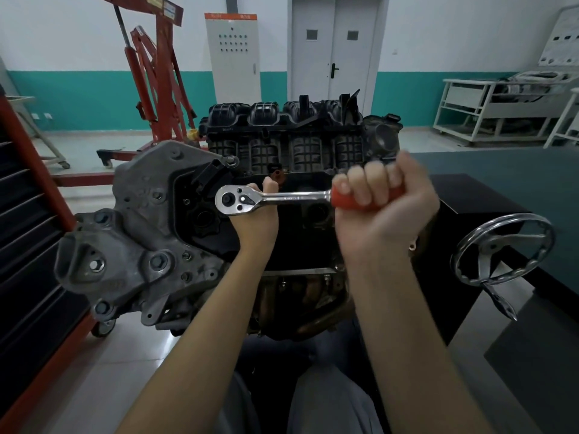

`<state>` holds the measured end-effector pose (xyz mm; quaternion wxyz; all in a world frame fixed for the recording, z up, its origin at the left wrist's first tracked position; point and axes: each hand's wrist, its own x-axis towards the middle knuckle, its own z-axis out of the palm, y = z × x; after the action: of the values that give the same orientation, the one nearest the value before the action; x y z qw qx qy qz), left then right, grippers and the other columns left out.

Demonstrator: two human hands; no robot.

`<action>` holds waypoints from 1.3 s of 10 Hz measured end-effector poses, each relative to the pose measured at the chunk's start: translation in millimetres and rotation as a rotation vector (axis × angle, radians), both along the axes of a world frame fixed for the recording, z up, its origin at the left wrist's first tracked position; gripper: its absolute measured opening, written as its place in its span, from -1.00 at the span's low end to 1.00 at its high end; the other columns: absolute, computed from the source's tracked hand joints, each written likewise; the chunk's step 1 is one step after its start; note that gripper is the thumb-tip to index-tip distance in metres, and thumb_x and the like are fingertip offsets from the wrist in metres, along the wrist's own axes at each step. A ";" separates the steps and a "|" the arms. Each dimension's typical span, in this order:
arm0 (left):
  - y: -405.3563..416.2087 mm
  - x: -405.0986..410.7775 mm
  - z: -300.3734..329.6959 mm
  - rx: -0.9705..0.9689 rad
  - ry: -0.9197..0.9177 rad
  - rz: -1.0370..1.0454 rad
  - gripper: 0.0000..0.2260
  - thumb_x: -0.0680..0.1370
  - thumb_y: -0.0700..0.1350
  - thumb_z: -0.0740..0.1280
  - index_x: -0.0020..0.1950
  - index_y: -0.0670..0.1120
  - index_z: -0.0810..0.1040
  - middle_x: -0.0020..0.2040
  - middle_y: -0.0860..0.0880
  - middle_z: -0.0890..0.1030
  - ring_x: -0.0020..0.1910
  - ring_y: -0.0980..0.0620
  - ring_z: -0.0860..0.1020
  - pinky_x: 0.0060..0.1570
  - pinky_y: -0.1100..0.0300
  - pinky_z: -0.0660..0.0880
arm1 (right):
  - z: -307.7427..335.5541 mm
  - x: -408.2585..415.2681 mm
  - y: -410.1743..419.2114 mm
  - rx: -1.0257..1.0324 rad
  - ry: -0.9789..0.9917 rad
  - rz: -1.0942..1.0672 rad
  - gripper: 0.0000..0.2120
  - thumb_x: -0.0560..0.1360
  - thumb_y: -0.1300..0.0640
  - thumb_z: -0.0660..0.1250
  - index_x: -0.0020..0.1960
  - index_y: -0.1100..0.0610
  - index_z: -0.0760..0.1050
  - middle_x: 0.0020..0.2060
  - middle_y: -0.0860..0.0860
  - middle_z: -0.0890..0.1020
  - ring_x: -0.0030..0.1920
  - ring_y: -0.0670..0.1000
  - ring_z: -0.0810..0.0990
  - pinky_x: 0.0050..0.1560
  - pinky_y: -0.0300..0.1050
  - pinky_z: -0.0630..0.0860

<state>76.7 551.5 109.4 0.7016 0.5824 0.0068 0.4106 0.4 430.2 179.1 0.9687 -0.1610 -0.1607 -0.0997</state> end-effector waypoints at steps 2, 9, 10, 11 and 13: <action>1.3 1.9 -9.4 0.029 0.056 -0.058 -0.55 0.52 -0.26 0.34 -0.47 0.17 0.39 -0.48 0.23 0.42 -0.53 0.34 0.41 -0.41 0.52 0.33 | 51.9 40.3 -7.2 -0.199 0.057 0.178 -0.61 0.53 0.23 0.14 -0.47 0.10 0.23 -0.64 -0.06 0.22 -0.61 -0.09 0.16 -0.52 -0.29 0.24; 3.1 -7.0 -6.5 0.106 0.077 -0.081 -0.66 0.54 -0.12 0.32 -0.36 0.22 0.37 -0.36 0.28 0.40 -0.44 0.37 0.46 -0.35 0.54 0.36 | 43.5 38.0 -6.4 -0.212 0.014 0.202 -0.58 0.54 0.21 0.12 -0.49 0.09 0.23 -0.65 -0.06 0.22 -0.62 -0.08 0.17 -0.52 -0.28 0.27; 2.0 -1.5 -3.1 0.042 -0.037 -0.039 -0.54 0.48 -0.29 0.31 -0.52 0.13 0.32 -0.57 0.24 0.38 -0.53 0.28 0.35 -0.41 0.46 0.29 | 37.7 30.9 -5.1 -0.160 0.030 0.171 -0.60 0.53 0.21 0.14 -0.48 0.08 0.23 -0.64 -0.06 0.22 -0.61 -0.08 0.17 -0.51 -0.28 0.24; 3.5 -1.0 -4.1 0.060 -0.049 -0.076 -0.61 0.47 -0.15 0.29 -0.46 -0.01 0.16 -0.60 0.18 0.24 -0.58 0.21 0.22 -0.49 0.41 0.18 | 2.5 2.7 2.1 0.005 0.048 0.023 -0.64 0.48 0.19 0.16 -0.47 0.06 0.22 -0.62 -0.07 0.22 -0.58 -0.07 0.17 -0.47 -0.25 0.26; 0.6 -3.2 -4.0 0.057 -0.054 -0.019 -0.57 0.47 -0.20 0.31 -0.44 -0.01 0.10 -0.58 0.18 0.16 -0.57 0.19 0.14 -0.48 0.42 0.17 | -42.7 -35.4 13.7 0.136 0.052 -0.064 -0.62 0.46 0.15 0.12 -0.53 0.04 0.23 -0.64 -0.06 0.22 -0.57 -0.06 0.22 -0.44 -0.18 0.38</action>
<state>73.5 552.1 105.4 0.6886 0.5906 -0.0294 0.4196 -35.0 443.8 136.4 0.9775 -0.1027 -0.1231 -0.1371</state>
